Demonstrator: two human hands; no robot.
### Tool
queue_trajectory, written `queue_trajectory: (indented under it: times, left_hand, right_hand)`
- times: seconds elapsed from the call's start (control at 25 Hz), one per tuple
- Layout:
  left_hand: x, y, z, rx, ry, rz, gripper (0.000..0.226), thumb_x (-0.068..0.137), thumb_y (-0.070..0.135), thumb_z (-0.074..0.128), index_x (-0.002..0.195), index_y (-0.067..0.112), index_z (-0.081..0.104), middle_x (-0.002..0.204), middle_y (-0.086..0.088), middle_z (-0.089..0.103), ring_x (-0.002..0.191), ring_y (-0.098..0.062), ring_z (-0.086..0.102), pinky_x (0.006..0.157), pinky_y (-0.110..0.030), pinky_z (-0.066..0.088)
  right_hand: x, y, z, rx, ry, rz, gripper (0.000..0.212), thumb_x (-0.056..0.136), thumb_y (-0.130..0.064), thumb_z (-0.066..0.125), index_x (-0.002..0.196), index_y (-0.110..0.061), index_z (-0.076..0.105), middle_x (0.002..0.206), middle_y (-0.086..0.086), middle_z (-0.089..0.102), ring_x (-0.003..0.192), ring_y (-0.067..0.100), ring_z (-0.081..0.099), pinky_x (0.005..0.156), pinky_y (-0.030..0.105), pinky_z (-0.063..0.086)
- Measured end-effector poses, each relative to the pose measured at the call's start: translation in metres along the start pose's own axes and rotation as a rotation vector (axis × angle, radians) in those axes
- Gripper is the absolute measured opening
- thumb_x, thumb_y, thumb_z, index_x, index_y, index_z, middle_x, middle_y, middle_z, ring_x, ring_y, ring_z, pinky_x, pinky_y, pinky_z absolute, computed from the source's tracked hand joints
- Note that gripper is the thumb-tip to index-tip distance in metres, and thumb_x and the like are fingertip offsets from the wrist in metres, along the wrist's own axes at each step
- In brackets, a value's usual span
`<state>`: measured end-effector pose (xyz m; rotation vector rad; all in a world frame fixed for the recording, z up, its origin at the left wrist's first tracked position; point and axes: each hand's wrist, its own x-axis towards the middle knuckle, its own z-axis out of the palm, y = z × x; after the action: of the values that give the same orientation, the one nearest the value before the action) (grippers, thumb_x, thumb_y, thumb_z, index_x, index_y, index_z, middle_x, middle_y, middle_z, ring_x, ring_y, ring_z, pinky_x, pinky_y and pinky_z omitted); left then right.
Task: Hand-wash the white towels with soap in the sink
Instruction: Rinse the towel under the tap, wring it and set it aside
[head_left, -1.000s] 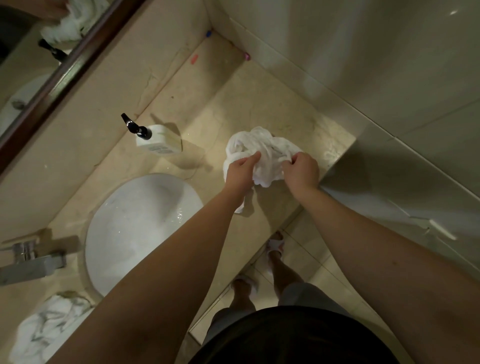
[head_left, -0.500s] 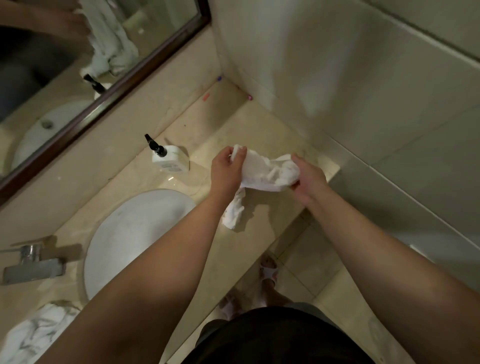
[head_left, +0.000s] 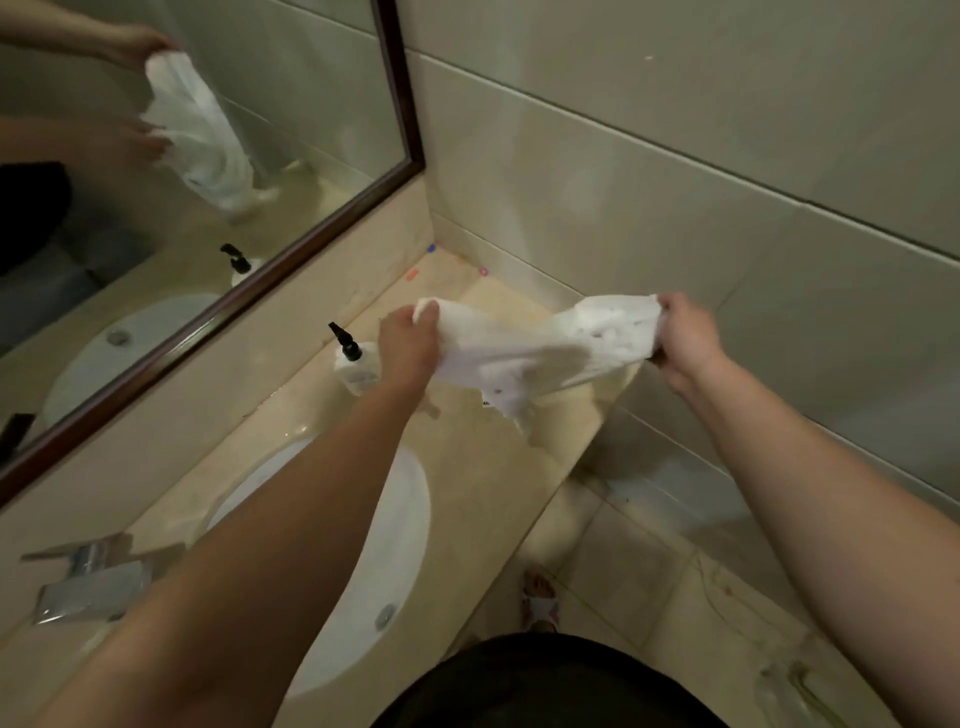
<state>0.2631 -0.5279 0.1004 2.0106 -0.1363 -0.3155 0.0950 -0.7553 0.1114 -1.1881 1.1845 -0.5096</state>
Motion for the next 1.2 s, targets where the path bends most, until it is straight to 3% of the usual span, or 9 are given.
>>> queue_trajectory:
  times: [0.2, 0.32, 0.4, 0.52, 0.64, 0.8, 0.92, 1.0, 1.2]
  left_hand:
    - [-0.002, 0.005, -0.027, -0.147, 0.045, -0.097, 0.032, 0.098, 0.021, 0.053, 0.068, 0.013, 0.046, 0.068, -0.005, 0.043, 0.07, -0.019, 0.041, 0.064, -0.031, 0.031]
    - [-0.01, 0.021, -0.029, -0.201, -0.148, -0.123, 0.016, 0.096, 0.027, 0.056, 0.091, 0.012, 0.056, 0.09, -0.008, 0.054, 0.084, -0.019, 0.052, 0.071, -0.03, 0.04]
    - [-0.008, 0.029, -0.034, -0.358, -0.168, -0.187, 0.03, 0.095, 0.03, 0.06, 0.109, 0.004, 0.065, 0.111, -0.01, 0.067, 0.1, -0.026, 0.065, 0.091, -0.037, 0.053]
    - [-0.012, 0.024, -0.042, -0.519, -0.245, -0.255, 0.036, 0.097, 0.03, 0.06, 0.121, 0.003, 0.065, 0.118, -0.016, 0.07, 0.107, -0.032, 0.069, 0.096, -0.05, 0.054]
    - [-0.016, 0.021, -0.043, -0.342, -0.298, -0.223, 0.027, 0.094, 0.035, 0.062, 0.113, 0.015, 0.064, 0.126, -0.015, 0.066, 0.115, -0.032, 0.064, 0.099, -0.049, 0.052]
    - [-0.018, 0.036, -0.056, -0.446, -0.18, -0.177, 0.038, 0.094, 0.037, 0.06, 0.118, 0.008, 0.065, 0.113, -0.007, 0.071, 0.104, -0.025, 0.068, 0.095, -0.041, 0.054]
    - [-0.021, 0.041, -0.058, -0.341, -0.184, -0.123, 0.028, 0.1, 0.028, 0.054, 0.114, 0.006, 0.066, 0.095, -0.003, 0.069, 0.087, -0.02, 0.065, 0.078, -0.031, 0.051]
    - [-0.02, 0.044, -0.056, -0.341, -0.154, -0.101, 0.027, 0.098, 0.029, 0.057, 0.105, 0.005, 0.067, 0.091, -0.006, 0.065, 0.084, -0.022, 0.061, 0.076, -0.033, 0.048]
    - [-0.036, 0.059, -0.052, -0.354, -0.154, -0.075, 0.033, 0.101, 0.037, 0.052, 0.121, 0.013, 0.062, 0.118, -0.007, 0.067, 0.112, -0.027, 0.063, 0.1, -0.048, 0.051]
  right_hand:
    - [-0.037, -0.002, -0.017, -0.083, 0.076, -0.137, 0.025, 0.087, -0.022, 0.06, 0.066, -0.019, 0.046, 0.068, 0.002, 0.044, 0.063, 0.014, 0.041, 0.058, 0.03, 0.033]
    - [-0.061, 0.001, -0.01, -0.064, -0.095, -0.115, 0.021, 0.093, -0.025, 0.065, 0.076, -0.015, 0.056, 0.08, 0.009, 0.059, 0.075, 0.021, 0.058, 0.068, 0.029, 0.049]
    - [-0.07, -0.015, -0.015, 0.144, 0.01, -0.184, 0.015, 0.096, -0.026, 0.063, 0.093, -0.012, 0.063, 0.092, 0.012, 0.064, 0.087, 0.023, 0.063, 0.08, 0.034, 0.053]
    - [-0.071, -0.014, -0.029, 0.402, 0.052, -0.074, 0.028, 0.101, -0.031, 0.052, 0.112, -0.008, 0.061, 0.099, 0.008, 0.069, 0.085, 0.019, 0.07, 0.072, 0.031, 0.057]
    - [-0.075, -0.001, -0.035, 0.098, -0.169, 0.134, 0.022, 0.1, -0.025, 0.052, 0.1, -0.008, 0.066, 0.098, 0.009, 0.071, 0.08, 0.02, 0.07, 0.067, 0.03, 0.056]
    - [-0.071, -0.029, -0.045, 0.226, 0.117, -0.14, 0.017, 0.094, -0.016, 0.052, 0.081, -0.012, 0.061, 0.072, 0.002, 0.063, 0.076, 0.019, 0.063, 0.065, 0.03, 0.049]
    - [-0.08, -0.026, -0.036, -0.115, -0.102, -0.109, 0.013, 0.097, -0.008, 0.054, 0.092, -0.006, 0.065, 0.075, 0.002, 0.063, 0.079, 0.024, 0.062, 0.061, 0.029, 0.051]
    - [-0.083, -0.035, -0.032, -0.011, 0.011, -0.155, 0.015, 0.092, -0.017, 0.059, 0.078, -0.011, 0.061, 0.073, 0.004, 0.055, 0.077, 0.021, 0.052, 0.065, 0.035, 0.042]
    - [-0.096, -0.035, -0.031, -0.168, -0.074, -0.242, 0.018, 0.097, -0.019, 0.055, 0.082, -0.01, 0.059, 0.075, 0.01, 0.053, 0.067, 0.019, 0.049, 0.059, 0.029, 0.037]
